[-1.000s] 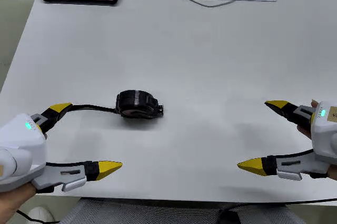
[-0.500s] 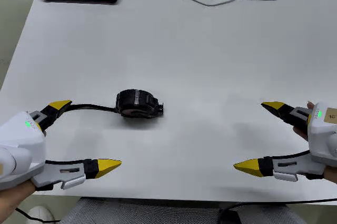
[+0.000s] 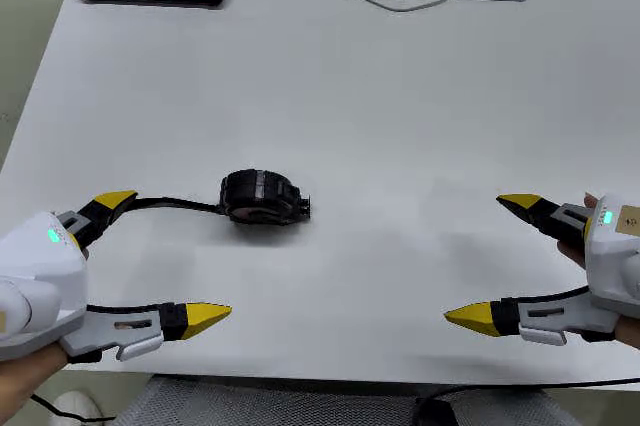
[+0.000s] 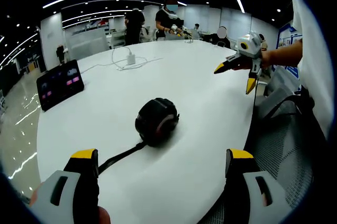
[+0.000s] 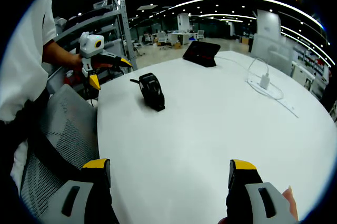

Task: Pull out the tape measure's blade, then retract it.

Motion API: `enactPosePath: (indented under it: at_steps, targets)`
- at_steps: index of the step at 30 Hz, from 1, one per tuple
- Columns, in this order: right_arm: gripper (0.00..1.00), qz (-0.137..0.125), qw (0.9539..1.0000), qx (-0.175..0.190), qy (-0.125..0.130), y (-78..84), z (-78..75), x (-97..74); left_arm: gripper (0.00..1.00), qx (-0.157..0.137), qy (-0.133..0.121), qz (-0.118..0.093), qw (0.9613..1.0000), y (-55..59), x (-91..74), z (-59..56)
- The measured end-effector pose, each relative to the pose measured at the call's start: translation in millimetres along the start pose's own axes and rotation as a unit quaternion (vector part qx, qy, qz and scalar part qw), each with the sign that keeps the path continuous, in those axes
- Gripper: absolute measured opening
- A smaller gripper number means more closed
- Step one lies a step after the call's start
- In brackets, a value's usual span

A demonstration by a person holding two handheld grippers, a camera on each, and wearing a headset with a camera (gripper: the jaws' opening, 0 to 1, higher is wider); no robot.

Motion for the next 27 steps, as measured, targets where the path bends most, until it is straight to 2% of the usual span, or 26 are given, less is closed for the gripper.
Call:
enactPosePath:
  at_steps: [14,27]
  targets:
    - [0.91,0.001,1.0000,-0.002,-0.001,-0.4,0.8,0.7,0.96,-0.007,0.002,0.002,1.0000,0.9,-0.7,-0.1]
    - [0.91,0.003,1.0000,-0.002,-0.002,0.2,1.1,0.3,0.97,-0.010,0.007,0.002,0.9999,0.8,-0.1,-1.4]
Point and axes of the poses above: the centre of the closed fingertips' face, and the gripper's own axes: x roughly forward along the fingers, z roughly to its left, y roughly out of its underside, the point moved 6 cm from there along -x, roughly backward along the fingers, and after that the axes turned 1 degree about y, right-handed, at the moved point
